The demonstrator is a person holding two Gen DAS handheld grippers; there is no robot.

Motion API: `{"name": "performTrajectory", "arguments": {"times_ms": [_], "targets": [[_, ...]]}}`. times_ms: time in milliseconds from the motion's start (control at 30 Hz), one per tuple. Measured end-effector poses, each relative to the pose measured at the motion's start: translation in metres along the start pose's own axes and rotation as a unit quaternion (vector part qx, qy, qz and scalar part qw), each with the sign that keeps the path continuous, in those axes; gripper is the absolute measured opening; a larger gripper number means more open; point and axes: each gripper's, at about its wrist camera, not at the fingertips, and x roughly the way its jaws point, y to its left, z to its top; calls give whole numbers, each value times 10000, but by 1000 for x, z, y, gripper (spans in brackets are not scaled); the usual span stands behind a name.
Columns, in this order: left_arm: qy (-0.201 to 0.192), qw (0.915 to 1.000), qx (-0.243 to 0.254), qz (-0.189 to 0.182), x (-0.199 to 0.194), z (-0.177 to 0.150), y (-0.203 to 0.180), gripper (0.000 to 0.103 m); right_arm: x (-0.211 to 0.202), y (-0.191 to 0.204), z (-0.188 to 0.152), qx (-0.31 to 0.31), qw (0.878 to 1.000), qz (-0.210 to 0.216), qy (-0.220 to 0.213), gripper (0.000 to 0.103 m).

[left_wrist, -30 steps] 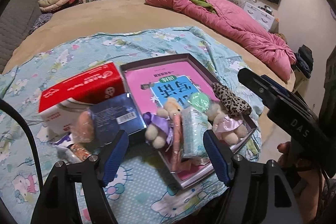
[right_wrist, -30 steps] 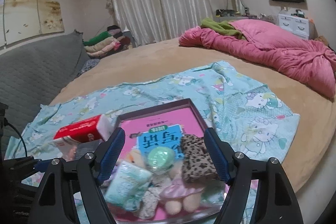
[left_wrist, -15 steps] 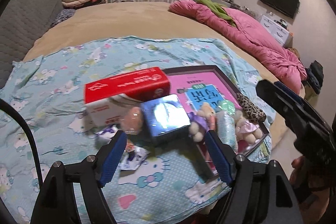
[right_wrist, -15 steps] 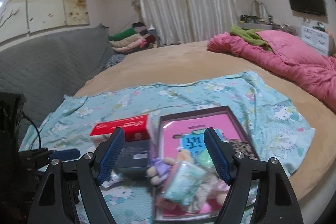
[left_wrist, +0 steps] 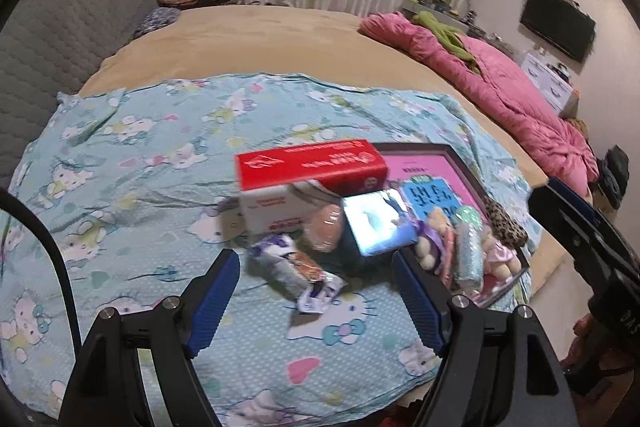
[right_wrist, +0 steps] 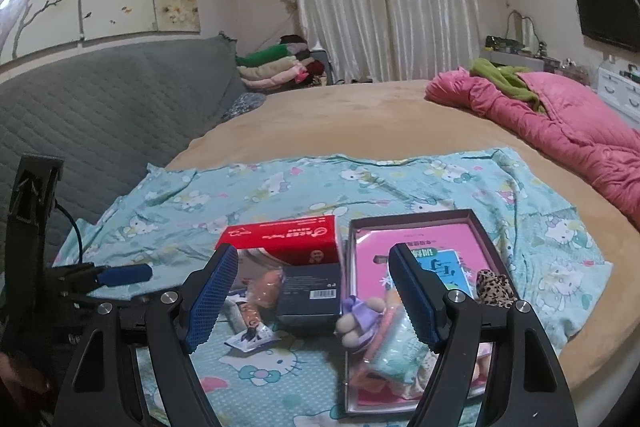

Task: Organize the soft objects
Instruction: 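Grasp the white snack packet with the left tool while the right tool grasps the bread bag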

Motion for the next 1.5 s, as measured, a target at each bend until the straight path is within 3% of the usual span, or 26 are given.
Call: {"name": "performTrajectory", "arguments": {"times_ms": [233,567,1033,1500], "targets": [[-76,9994,-292,147,-9,3,33,78,0,14,0,-102,9999,88,62,79],[128,9985,-495,193,11,-7,52,78,23,45,-24,-505,9973,316,421,79],[768,9953,-587,-57,83,-29,47,78,58,32,-39,-497,9959,111,751,79],[1218,9880,-935,-163,150,-26,42,78,99,4,-31,-533,9932,9,1036,79]]}}
